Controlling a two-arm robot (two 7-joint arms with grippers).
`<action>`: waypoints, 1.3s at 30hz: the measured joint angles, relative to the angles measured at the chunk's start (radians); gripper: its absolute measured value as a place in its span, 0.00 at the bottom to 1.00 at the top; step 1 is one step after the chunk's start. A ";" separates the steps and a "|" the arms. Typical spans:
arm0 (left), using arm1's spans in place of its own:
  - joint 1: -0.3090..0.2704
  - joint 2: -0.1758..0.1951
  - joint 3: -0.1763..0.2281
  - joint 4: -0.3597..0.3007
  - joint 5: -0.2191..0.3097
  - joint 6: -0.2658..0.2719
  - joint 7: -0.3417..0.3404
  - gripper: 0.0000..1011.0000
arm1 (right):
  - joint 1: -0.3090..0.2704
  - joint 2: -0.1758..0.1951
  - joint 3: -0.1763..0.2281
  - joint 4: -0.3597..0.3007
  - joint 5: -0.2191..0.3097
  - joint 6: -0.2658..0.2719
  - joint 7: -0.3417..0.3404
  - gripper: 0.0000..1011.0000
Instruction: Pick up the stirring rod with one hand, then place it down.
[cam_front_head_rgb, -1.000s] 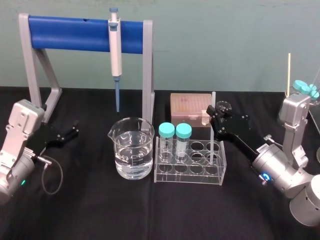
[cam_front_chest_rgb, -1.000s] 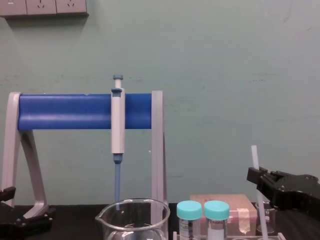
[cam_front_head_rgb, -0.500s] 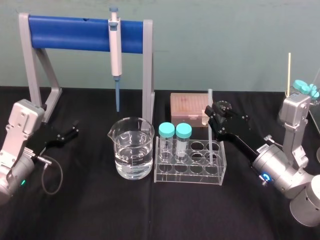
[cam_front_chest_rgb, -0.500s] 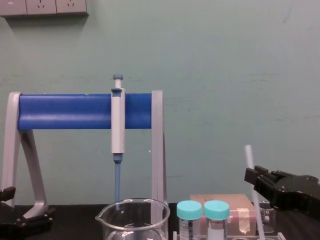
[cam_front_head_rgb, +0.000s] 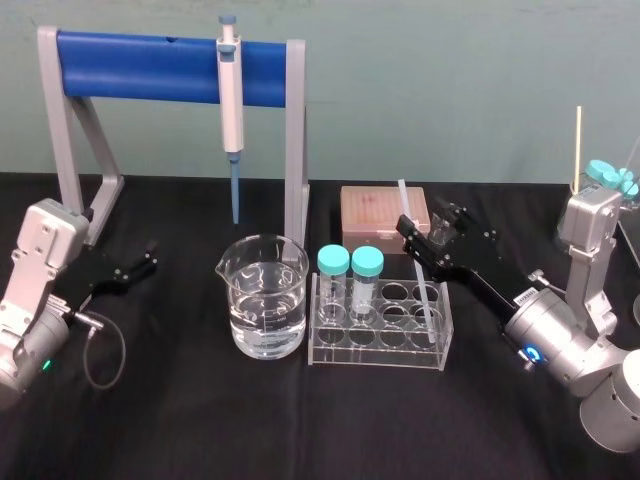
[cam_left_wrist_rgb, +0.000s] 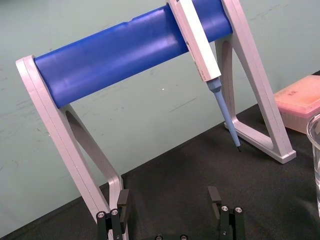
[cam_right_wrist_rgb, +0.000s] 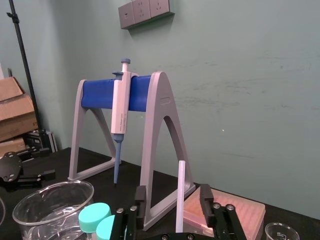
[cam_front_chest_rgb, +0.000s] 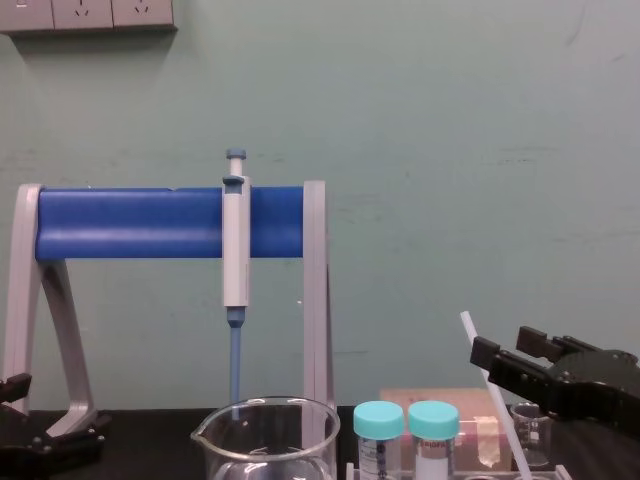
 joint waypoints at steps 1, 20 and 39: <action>0.000 0.000 0.000 0.000 0.000 0.000 0.000 0.99 | 0.000 0.000 0.000 0.000 0.000 0.000 0.000 0.68; 0.000 0.000 0.000 0.000 0.000 0.000 0.000 0.99 | -0.007 -0.024 0.062 -0.040 -0.053 -0.002 -0.142 0.99; 0.000 0.000 0.000 0.000 0.000 0.000 0.000 0.99 | -0.022 -0.093 0.119 0.019 -0.181 0.096 -0.332 0.99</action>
